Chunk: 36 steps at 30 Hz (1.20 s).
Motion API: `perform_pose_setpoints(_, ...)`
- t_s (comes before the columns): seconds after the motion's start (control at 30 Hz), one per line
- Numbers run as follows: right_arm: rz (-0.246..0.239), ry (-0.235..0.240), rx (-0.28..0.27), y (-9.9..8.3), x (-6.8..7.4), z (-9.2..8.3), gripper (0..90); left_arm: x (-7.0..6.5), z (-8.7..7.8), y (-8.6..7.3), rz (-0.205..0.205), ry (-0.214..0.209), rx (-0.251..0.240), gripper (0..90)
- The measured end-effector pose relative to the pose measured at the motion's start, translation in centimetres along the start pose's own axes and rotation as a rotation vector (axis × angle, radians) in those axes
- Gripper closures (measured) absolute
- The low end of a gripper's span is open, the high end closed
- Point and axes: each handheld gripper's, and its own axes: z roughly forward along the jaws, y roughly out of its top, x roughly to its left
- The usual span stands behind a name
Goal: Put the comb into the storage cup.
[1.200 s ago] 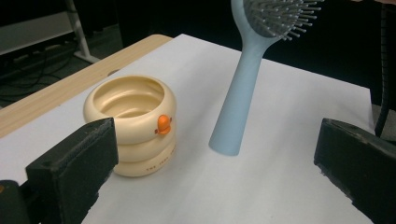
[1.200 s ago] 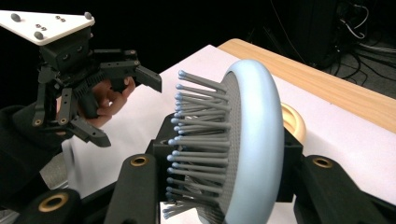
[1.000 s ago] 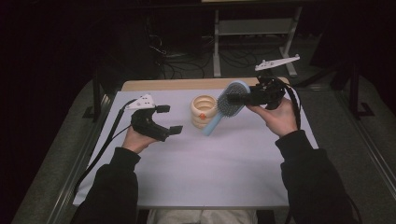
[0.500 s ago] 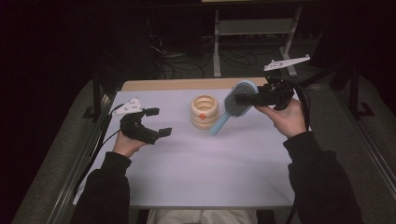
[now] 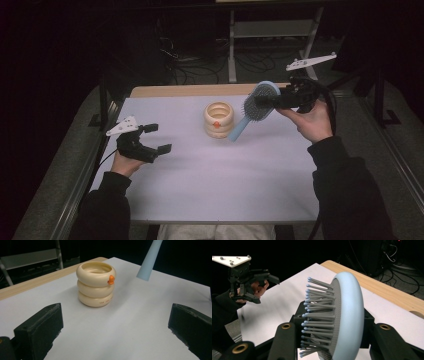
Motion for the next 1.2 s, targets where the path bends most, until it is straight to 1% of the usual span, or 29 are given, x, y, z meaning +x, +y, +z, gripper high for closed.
perform_pose_setpoints(0.07,-0.002,-0.002,-0.001,0.2,0.0,0.0,55.1,0.1,-0.2,-0.2,-0.004,0.0,0.001,0.0)
perform_pose_setpoints(0.1,-0.006,-0.001,0.002,0.6,-0.1,0.1,55.1,0.2,-0.6,-0.7,-0.007,0.004,-0.001,0.0)
perform_pose_setpoints(0.17,-0.012,0.003,0.003,1.0,0.0,0.2,55.1,0.4,-0.9,-1.1,-0.007,0.01,0.003,0.0)
perform_pose_setpoints(0.2,-0.014,0.003,0.003,1.3,0.0,0.2,55.1,0.4,-1.0,-1.4,-0.014,0.017,0.003,0.0)
perform_pose_setpoints(0.23,-0.014,0.003,0.003,1.3,0.0,0.2,55.1,0.4,-1.0,-1.4,-0.014,0.017,0.003,0.0)
perform_pose_setpoints(0.27,-0.019,0.003,0.005,1.6,0.0,0.3,55.1,0.6,-1.2,-1.6,-0.014,0.02,-0.001,0.0)
perform_pose_setpoints(0.3,-0.028,0.001,0.012,2.2,0.1,0.4,55.1,0.7,-1.5,-2.0,-0.022,0.025,-0.01,0.0)
perform_pose_setpoints(0.33,-0.028,0.001,0.012,2.2,0.1,0.4,55.1,0.7,-1.5,-2.0,-0.022,0.025,-0.01,0.0)
perform_pose_setpoints(0.37,-0.04,-0.002,0.015,2.9,0.2,0.5,55.1,0.8,-1.6,-2.2,-0.025,0.026,-0.005,0.0)
perform_pose_setpoints(0.4,-0.04,-0.002,0.015,2.9,0.2,0.5,55.1,0.8,-1.6,-2.2,-0.025,0.026,-0.005,0.0)
perform_pose_setpoints(0.43,-0.051,0.001,0.016,3.6,0.4,0.5,55.1,0.8,-1.7,-2.3,-0.024,0.024,-0.008,0.0)
perform_pose_setpoints(0.47,-0.051,0.001,0.016,3.6,0.4,0.5,55.1,0.8,-1.7,-2.5,-0.021,0.026,-0.003,0.0)
perform_pose_setpoints(0.5,-0.058,0.0,0.019,4.2,0.6,0.4,55.1,0.8,-1.7,-2.8,-0.021,0.029,0.005,0.0)
perform_pose_setpoints(0.53,-0.058,0.0,0.019,4.2,0.6,0.4,55.1,0.8,-1.7,-2.8,-0.021,0.029,0.005,0.0)
perform_pose_setpoints(0.57,-0.068,-0.002,0.018,4.7,0.7,0.4,55.1,0.9,-1.7,-3.1,-0.022,0.026,0.018,0.0)
perform_pose_setpoints(0.6,-0.068,-0.002,0.018,4.7,0.7,0.4,55.1,0.9,-1.7,-3.1,-0.022,0.026,0.018,0.0)
perform_pose_setpoints(0.67,-0.073,-0.001,0.019,5.4,0.9,0.5,55.1,1.0,-1.8,-3.5,-0.031,0.016,0.021,0.0)
perform_pose_setpoints(0.83,-0.084,-0.003,0.023,6.5,0.9,0.7,55.1,1.2,-1.9,-4.2,-0.033,0.005,0.039,0.0)
perform_pose_setpoints(0.87,-0.084,-0.003,0.024,6.7,0.8,0.7,55.0,1.3,-1.9,-4.3,-0.034,0.009,0.045,0.0)
perform_pose_setpoints(1.0,-0.085,-0.004,0.02,7.3,0.7,0.9,55.0,1.4,-2.0,-4.4,-0.038,0.01,0.037,0.0)
perform_pose_setpoints(1.07,-0.087,-0.006,0.016,8.0,0.7,1.1,55.0,1.5,-2.2,-4.6,-0.037,0.016,0.036,0.0)
perform_pose_setpoints(1.13,-0.088,-0.009,0.016,8.5,0.6,1.2,55.0,1.7,-2.2,-4.9,-0.043,0.013,0.04,0.0)
perform_pose_setpoints(1.2,-0.089,-0.014,0.013,9.1,0.5,1.4,55.0,1.9,-2.3,-5.0,-0.045,0.01,0.034,0.0)
